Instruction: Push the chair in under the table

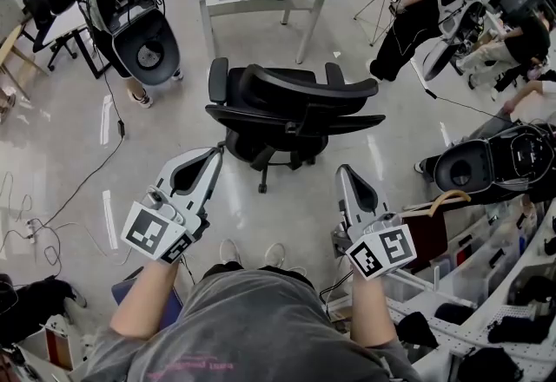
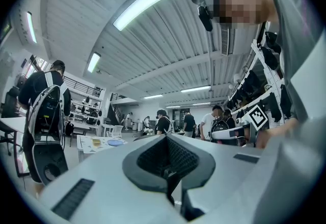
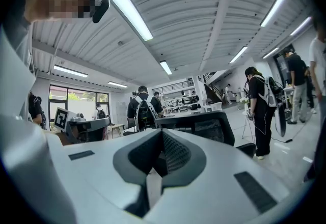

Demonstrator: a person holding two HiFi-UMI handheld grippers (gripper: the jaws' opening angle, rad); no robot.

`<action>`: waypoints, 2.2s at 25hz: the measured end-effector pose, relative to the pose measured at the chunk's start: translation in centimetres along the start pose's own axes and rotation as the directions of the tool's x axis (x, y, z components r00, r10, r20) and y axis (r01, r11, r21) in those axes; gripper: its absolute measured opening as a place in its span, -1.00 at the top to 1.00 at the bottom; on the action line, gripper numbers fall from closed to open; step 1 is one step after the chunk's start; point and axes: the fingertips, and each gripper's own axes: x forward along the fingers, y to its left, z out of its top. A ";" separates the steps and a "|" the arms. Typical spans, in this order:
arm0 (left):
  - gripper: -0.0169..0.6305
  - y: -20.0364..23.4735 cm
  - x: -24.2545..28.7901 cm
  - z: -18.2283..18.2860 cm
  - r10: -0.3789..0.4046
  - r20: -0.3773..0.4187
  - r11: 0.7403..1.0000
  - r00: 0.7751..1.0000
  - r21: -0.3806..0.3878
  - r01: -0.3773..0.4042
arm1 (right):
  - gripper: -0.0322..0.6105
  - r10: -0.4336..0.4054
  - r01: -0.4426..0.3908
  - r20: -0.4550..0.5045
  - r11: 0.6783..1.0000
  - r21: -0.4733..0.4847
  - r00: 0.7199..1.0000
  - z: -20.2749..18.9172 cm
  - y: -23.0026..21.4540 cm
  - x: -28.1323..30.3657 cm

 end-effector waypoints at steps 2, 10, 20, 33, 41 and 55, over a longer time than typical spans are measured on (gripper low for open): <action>0.94 0.0 0.1 -0.1 0.003 -0.003 1.000 1.000 0.003 -0.003 | 0.89 -0.003 0.003 -0.001 1.000 0.000 1.000 -0.1 -0.1 0.0; 0.93 0.1 0.1 0.1 0.009 -0.009 1.000 1.000 0.008 -0.009 | 0.89 -0.005 0.005 -0.006 1.000 0.001 1.000 0.1 -0.2 0.1; 0.82 -0.1 0.2 -0.1 0.004 -0.016 1.000 1.000 0.007 -0.004 | 0.88 -0.001 0.001 -0.010 1.000 0.002 1.000 0.1 -0.2 0.0; 0.69 -0.1 0.4 -0.5 0.000 -0.027 1.000 1.000 0.002 0.000 | 0.71 0.003 -0.003 -0.033 1.000 0.009 0.999 -0.2 -0.2 0.2; 0.60 0.0 0.6 -0.6 -0.002 -0.033 1.000 0.999 0.000 0.002 | 0.59 0.008 -0.007 -0.041 1.000 0.015 0.999 -0.5 -0.2 0.4; 0.40 0.0 1.3 -1.2 0.016 -0.049 1.000 0.999 -0.004 -0.016 | 0.43 0.007 -0.007 -0.045 1.000 0.010 0.999 -0.4 -0.9 0.4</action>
